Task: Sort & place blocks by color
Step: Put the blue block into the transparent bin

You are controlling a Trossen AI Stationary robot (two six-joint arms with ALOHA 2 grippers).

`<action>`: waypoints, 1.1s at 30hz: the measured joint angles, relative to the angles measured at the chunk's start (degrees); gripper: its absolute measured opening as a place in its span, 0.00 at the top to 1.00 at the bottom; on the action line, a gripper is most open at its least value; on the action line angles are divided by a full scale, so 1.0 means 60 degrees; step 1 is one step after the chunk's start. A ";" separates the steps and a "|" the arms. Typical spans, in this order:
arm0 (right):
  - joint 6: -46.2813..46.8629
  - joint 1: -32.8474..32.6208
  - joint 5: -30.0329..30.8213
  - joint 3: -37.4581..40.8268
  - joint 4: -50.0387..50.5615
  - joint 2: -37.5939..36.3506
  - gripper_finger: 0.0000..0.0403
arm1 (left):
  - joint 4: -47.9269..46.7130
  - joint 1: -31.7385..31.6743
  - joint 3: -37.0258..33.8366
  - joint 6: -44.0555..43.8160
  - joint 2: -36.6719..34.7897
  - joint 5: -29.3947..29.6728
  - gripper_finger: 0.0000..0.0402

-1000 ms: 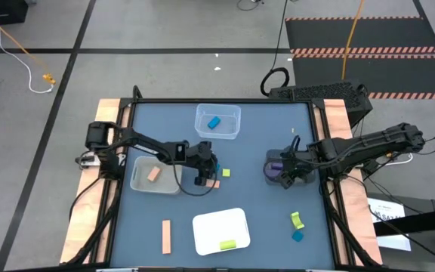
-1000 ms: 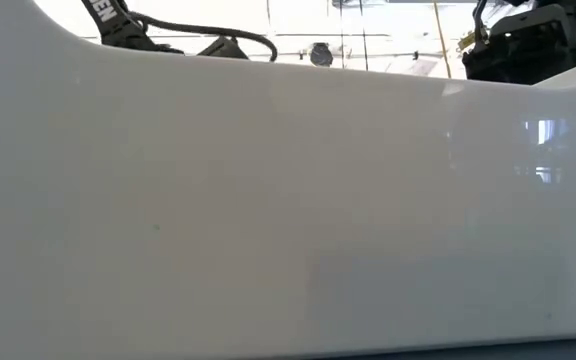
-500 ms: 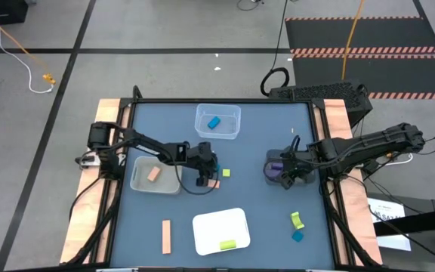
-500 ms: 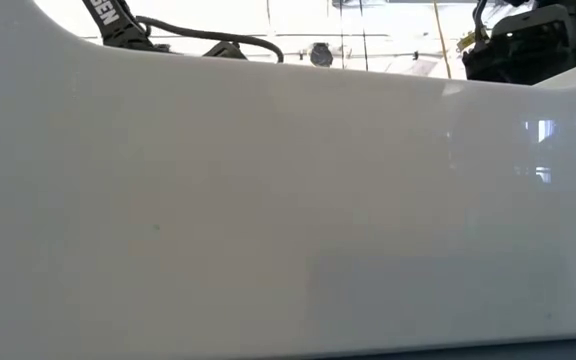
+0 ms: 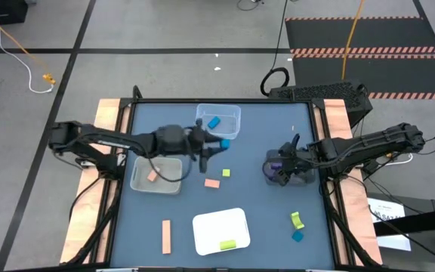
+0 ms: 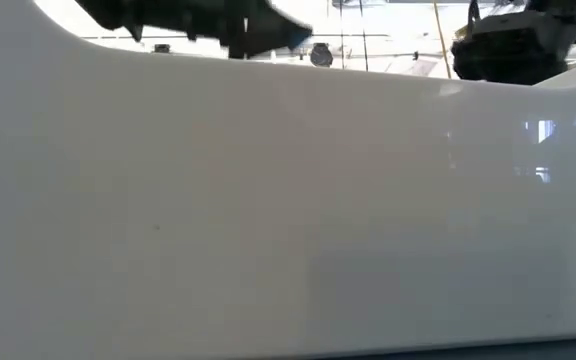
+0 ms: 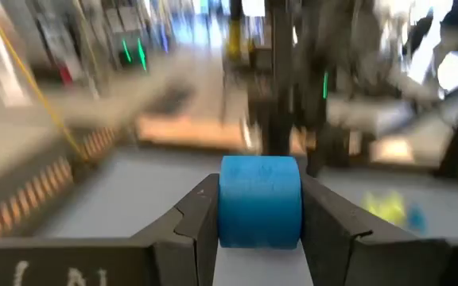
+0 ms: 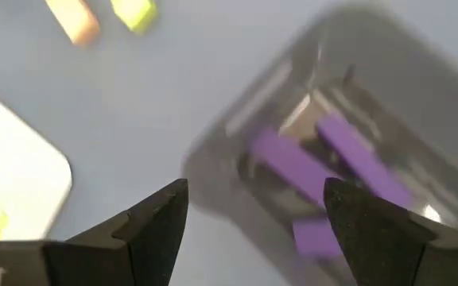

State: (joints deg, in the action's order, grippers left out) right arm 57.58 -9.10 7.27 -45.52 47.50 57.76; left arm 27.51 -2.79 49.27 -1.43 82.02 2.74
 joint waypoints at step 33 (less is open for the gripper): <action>-0.4574 0.0004 0.1785 0.0000 -0.7755 0.0957 0.30 | -0.2138 -0.1208 0.0000 -0.1193 0.0444 0.3848 0.67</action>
State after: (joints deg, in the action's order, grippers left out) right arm 30.14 -9.08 17.98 -45.52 0.96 63.50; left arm 14.68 -10.03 49.28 -8.59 84.69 25.82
